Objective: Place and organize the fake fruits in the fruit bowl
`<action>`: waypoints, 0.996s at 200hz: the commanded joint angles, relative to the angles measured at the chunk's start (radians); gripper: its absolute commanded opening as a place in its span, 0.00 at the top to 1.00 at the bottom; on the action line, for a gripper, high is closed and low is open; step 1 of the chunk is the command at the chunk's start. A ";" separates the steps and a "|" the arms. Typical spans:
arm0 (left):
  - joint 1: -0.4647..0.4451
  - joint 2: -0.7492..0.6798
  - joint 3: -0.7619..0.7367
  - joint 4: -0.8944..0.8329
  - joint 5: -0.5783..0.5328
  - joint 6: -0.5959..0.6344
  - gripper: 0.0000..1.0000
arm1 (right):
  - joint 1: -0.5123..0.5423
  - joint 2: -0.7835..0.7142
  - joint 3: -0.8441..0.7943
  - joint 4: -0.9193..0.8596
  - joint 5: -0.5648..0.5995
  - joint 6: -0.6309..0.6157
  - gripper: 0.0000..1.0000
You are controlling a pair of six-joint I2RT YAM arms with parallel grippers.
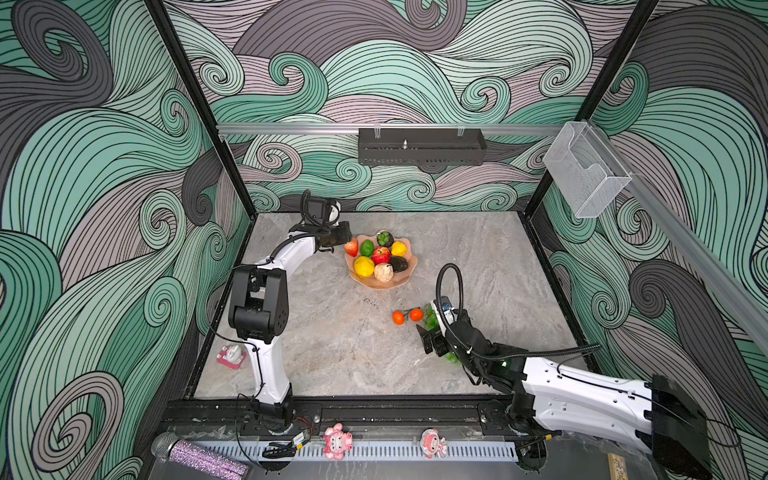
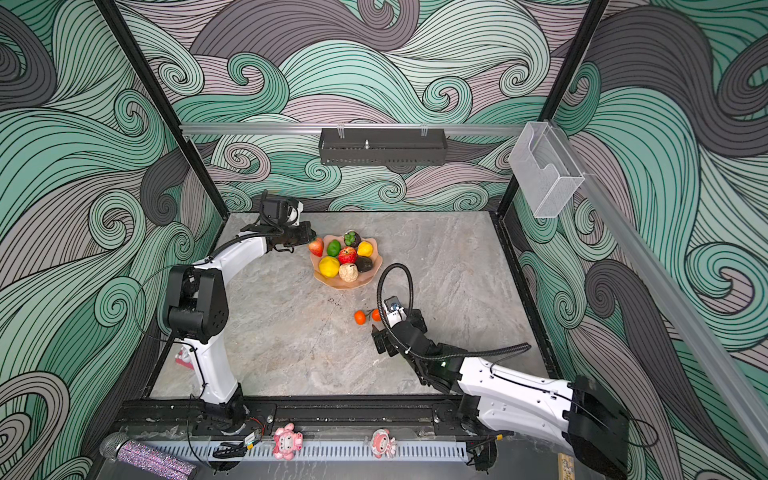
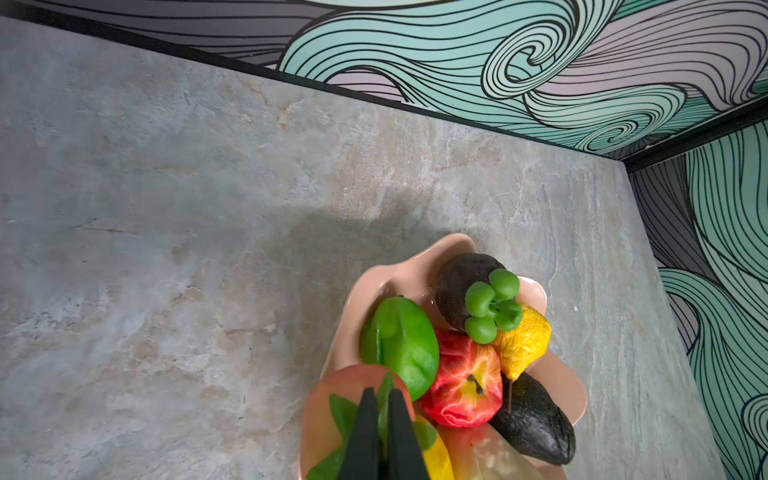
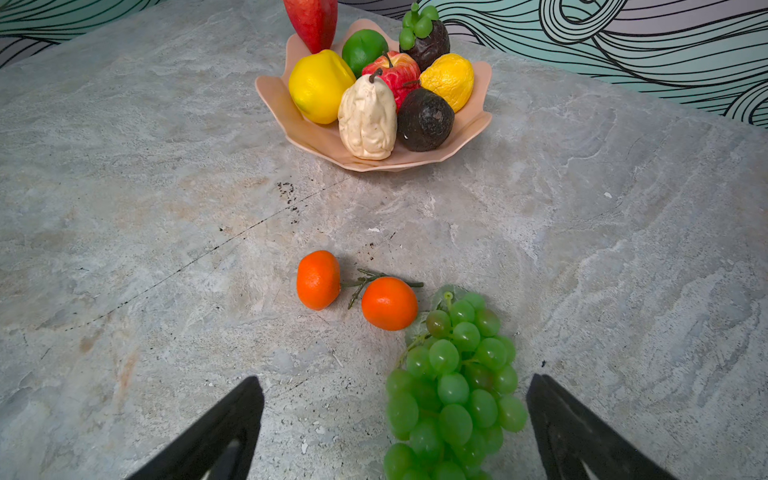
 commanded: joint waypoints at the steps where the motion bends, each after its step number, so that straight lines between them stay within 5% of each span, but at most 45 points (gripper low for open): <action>1: 0.008 0.034 0.039 0.013 0.053 0.029 1.00 | -0.004 0.002 0.014 0.013 0.004 -0.005 0.01; 59: 0.012 0.069 0.039 0.027 0.048 0.025 0.96 | -0.004 0.007 0.015 0.013 0.000 -0.004 0.01; 137: 0.014 0.004 0.017 0.022 -0.008 -0.002 0.67 | -0.004 0.016 0.018 0.013 -0.003 -0.003 0.01; 199: 0.014 -0.219 -0.102 -0.017 -0.169 -0.152 0.48 | -0.008 0.004 0.010 0.008 0.002 0.020 0.01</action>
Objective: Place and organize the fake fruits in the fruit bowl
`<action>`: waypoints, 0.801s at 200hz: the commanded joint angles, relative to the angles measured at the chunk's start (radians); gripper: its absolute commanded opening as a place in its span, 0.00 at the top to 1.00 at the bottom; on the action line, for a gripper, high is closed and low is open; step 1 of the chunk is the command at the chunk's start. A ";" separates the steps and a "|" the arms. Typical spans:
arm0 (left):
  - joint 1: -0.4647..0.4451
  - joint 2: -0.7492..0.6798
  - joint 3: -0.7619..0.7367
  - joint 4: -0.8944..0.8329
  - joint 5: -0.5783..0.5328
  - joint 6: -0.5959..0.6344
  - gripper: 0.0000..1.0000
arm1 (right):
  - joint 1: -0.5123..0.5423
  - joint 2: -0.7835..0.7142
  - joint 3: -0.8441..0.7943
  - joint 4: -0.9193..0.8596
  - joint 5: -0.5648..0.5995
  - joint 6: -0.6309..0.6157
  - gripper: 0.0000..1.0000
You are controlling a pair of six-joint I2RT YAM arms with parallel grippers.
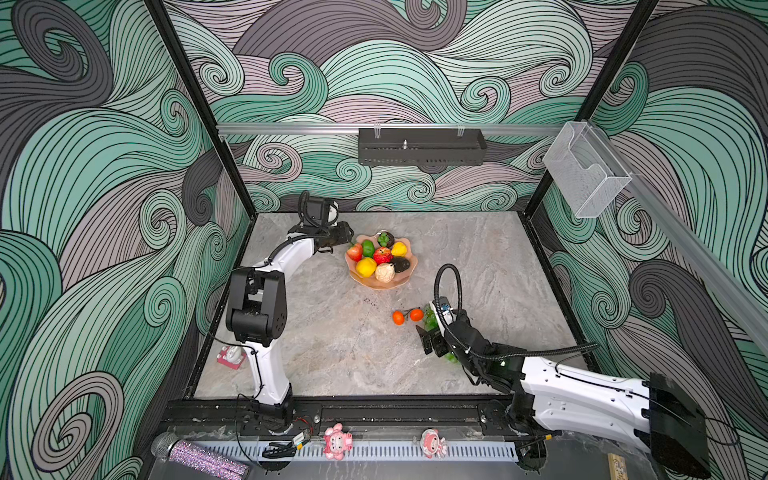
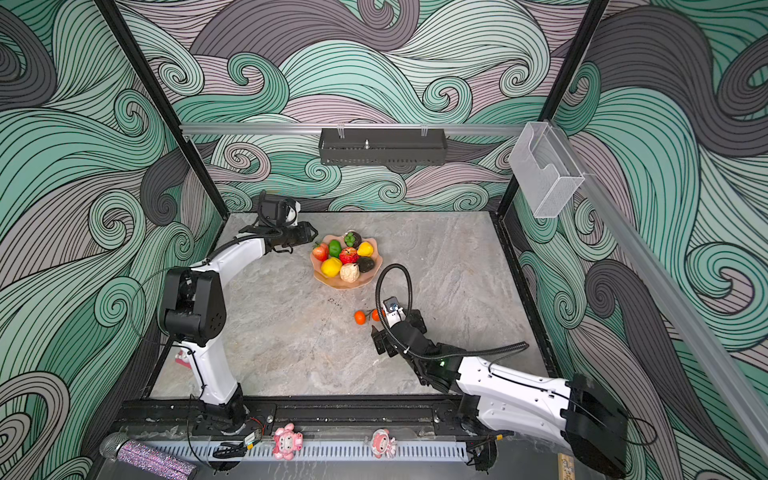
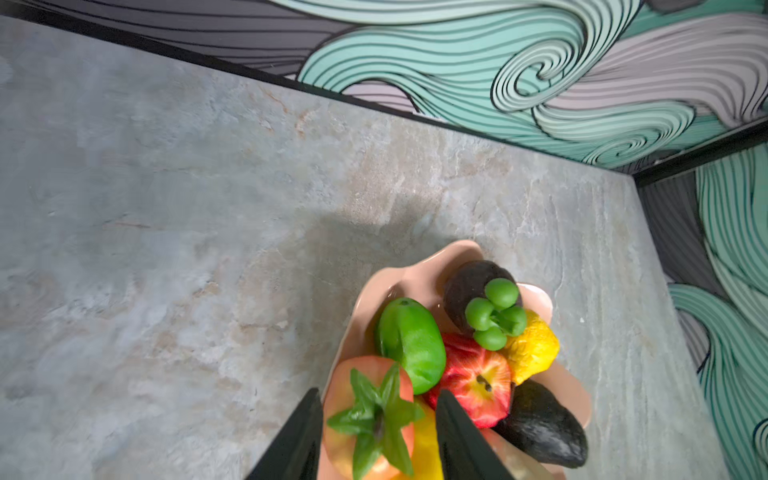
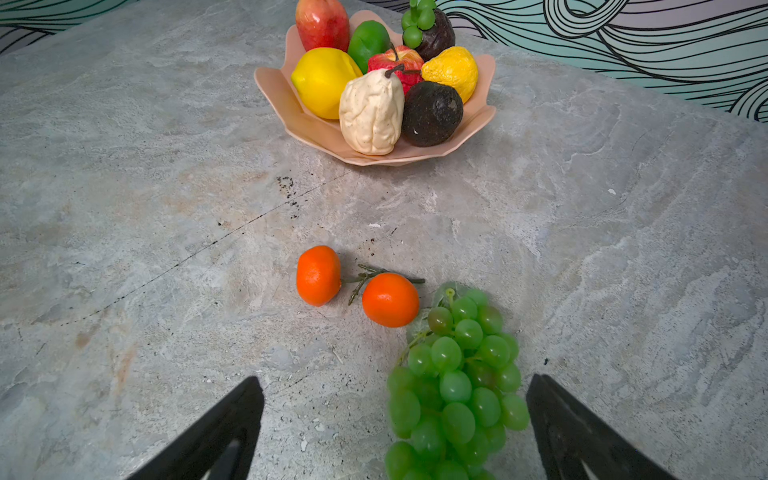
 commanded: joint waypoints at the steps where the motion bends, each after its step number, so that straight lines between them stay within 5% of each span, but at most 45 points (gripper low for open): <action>1: 0.008 -0.135 -0.053 -0.027 -0.093 -0.092 0.47 | -0.008 -0.009 0.011 0.004 0.007 0.020 0.01; 91: -0.003 -0.849 -0.699 0.069 -0.194 -0.302 0.30 | -0.086 0.077 0.178 -0.274 -0.076 0.210 0.01; 160: -0.013 -1.082 -0.985 0.086 -0.042 -0.263 0.29 | -0.160 0.241 0.319 -0.383 -0.255 0.252 0.11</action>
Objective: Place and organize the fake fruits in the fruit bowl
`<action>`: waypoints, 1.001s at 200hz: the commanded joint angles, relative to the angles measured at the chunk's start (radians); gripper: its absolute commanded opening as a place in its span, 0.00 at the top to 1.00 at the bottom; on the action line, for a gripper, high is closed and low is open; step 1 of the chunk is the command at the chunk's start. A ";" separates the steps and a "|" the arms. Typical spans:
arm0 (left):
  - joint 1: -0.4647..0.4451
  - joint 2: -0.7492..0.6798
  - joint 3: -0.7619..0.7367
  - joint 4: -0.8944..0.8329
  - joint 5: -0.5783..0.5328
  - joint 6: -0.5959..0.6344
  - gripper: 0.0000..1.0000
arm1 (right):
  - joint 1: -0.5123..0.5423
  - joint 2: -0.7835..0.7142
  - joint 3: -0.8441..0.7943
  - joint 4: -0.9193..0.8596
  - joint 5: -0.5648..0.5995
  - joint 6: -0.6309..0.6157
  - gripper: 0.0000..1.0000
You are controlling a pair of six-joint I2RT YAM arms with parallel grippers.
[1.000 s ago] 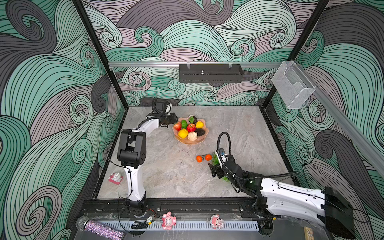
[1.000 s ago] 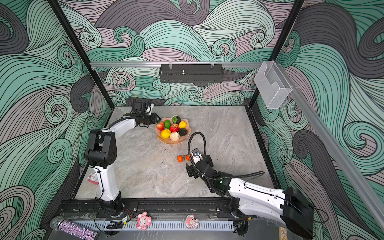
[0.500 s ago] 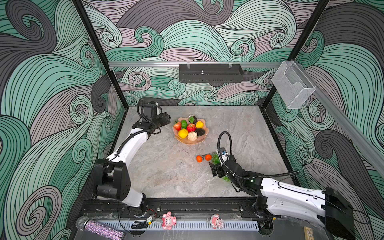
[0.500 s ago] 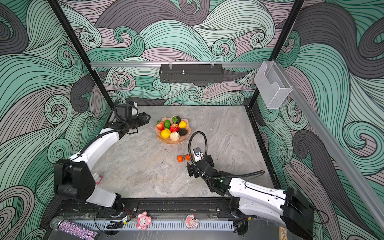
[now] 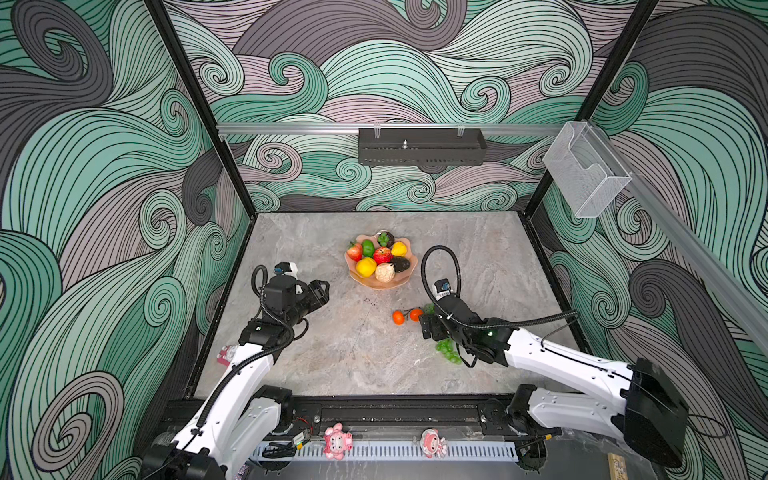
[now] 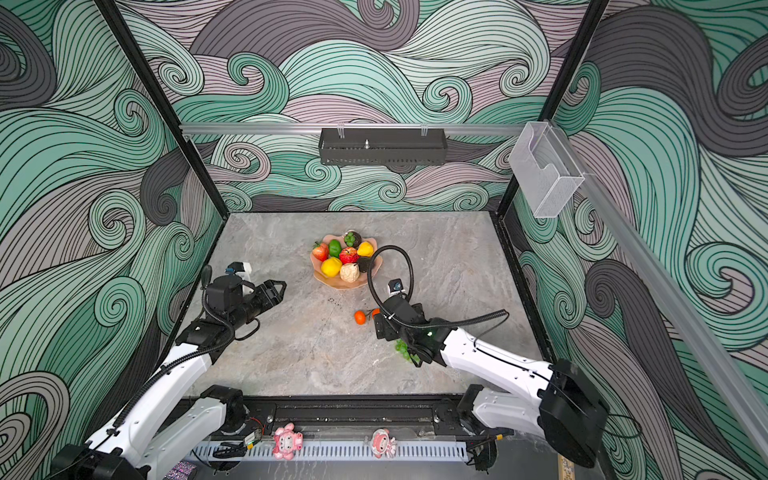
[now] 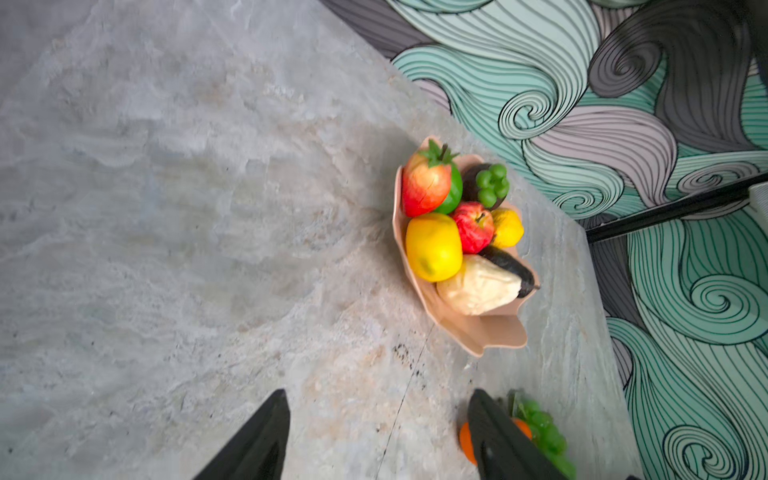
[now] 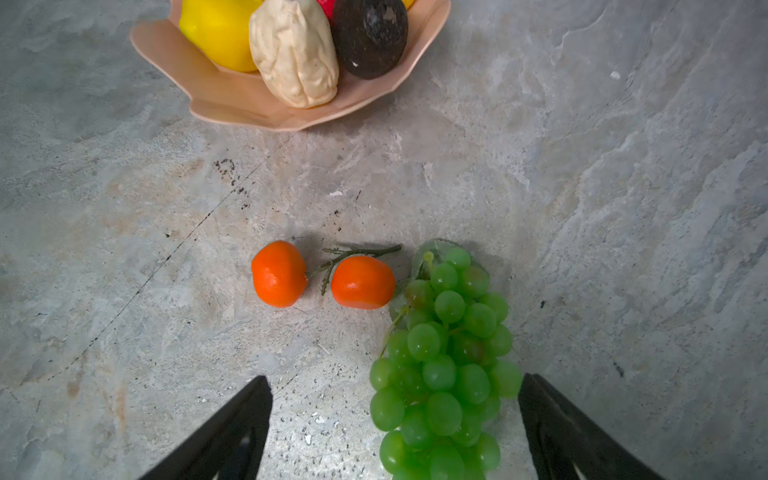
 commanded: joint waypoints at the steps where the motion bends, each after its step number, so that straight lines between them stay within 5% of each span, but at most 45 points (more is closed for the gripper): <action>1: -0.009 -0.051 -0.030 0.022 0.065 0.027 0.29 | -0.003 0.042 0.068 -0.072 -0.088 0.034 0.11; 71: -0.027 -0.087 -0.142 0.129 0.109 0.131 0.29 | -0.020 0.294 0.258 -0.138 -0.103 0.114 0.28; 200: -0.030 -0.118 -0.161 0.126 0.095 0.128 0.25 | -0.078 0.494 0.340 -0.111 -0.117 0.188 0.47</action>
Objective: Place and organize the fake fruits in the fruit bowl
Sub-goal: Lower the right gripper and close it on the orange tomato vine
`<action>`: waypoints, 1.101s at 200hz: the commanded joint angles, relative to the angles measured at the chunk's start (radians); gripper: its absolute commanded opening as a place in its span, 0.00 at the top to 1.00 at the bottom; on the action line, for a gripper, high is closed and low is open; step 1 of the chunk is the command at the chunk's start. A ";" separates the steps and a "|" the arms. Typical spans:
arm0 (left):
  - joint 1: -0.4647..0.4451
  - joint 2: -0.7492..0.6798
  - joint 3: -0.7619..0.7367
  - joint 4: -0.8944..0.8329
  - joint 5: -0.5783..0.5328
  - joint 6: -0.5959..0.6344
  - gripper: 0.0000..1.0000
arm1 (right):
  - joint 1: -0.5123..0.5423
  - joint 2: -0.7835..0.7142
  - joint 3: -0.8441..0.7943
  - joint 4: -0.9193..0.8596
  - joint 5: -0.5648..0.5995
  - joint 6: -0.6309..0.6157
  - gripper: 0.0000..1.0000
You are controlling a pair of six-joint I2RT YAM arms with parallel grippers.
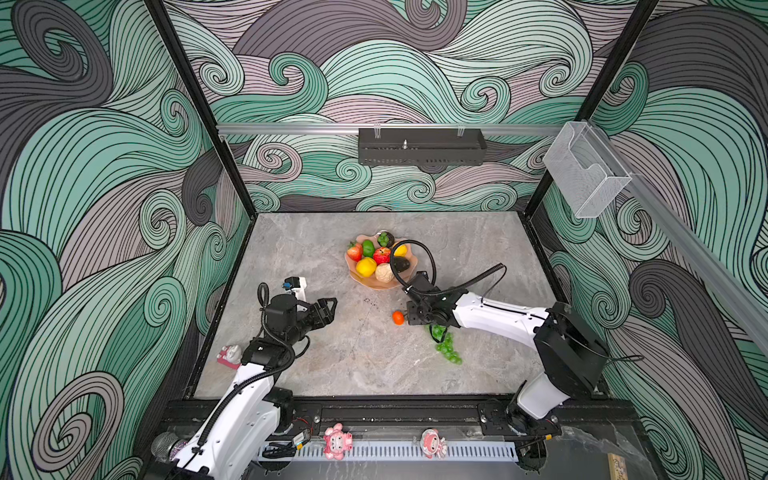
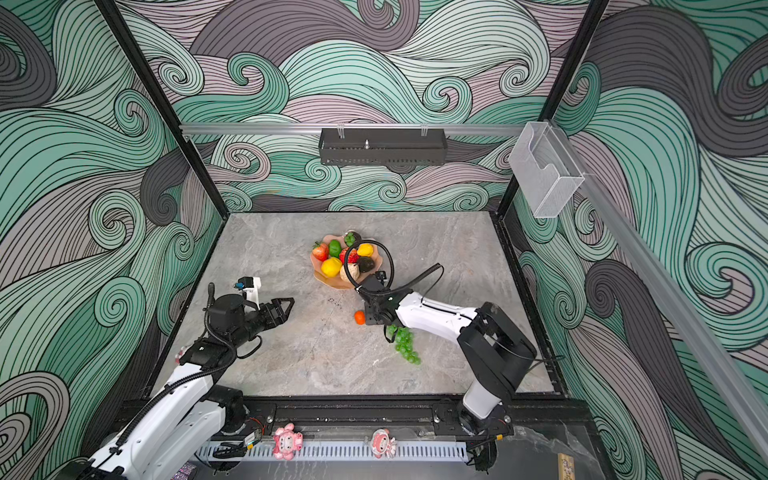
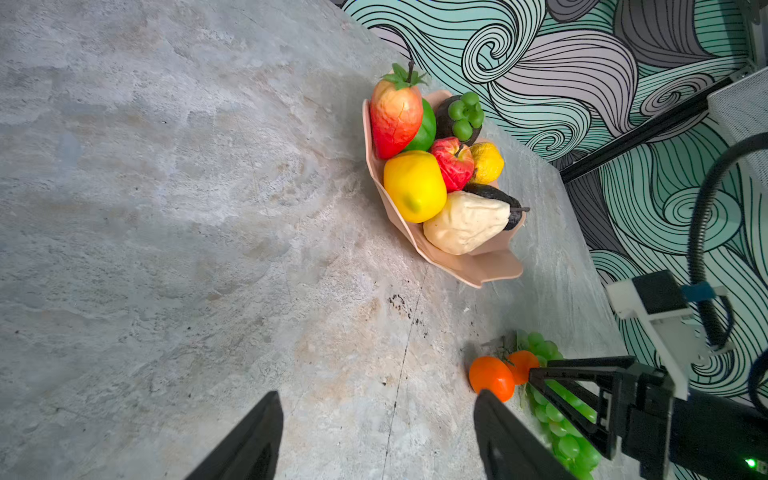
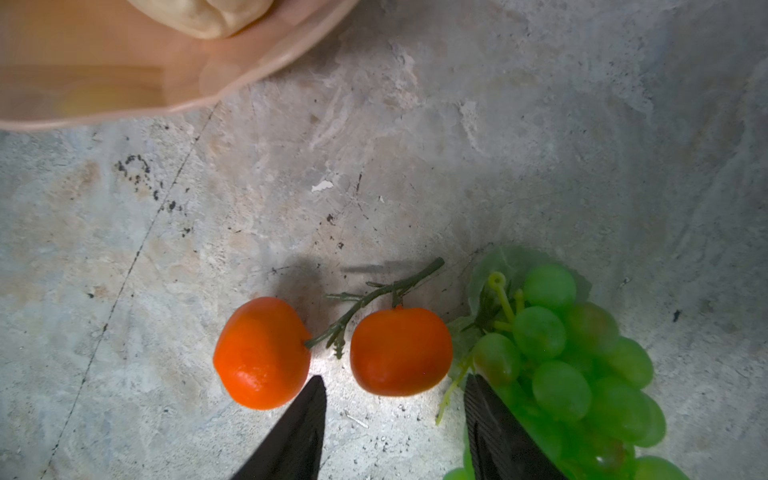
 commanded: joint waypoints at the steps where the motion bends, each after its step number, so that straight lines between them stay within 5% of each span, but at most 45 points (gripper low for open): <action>1: -0.007 -0.014 0.004 0.012 0.001 0.015 0.24 | -0.010 0.026 0.034 0.002 0.005 0.013 0.47; 120: -0.013 -0.014 0.003 0.016 0.000 0.019 0.21 | -0.026 0.113 0.060 0.010 0.007 -0.005 0.53; 220: -0.013 -0.012 0.003 0.016 -0.003 0.022 0.21 | -0.023 0.033 0.014 0.057 -0.022 -0.031 0.62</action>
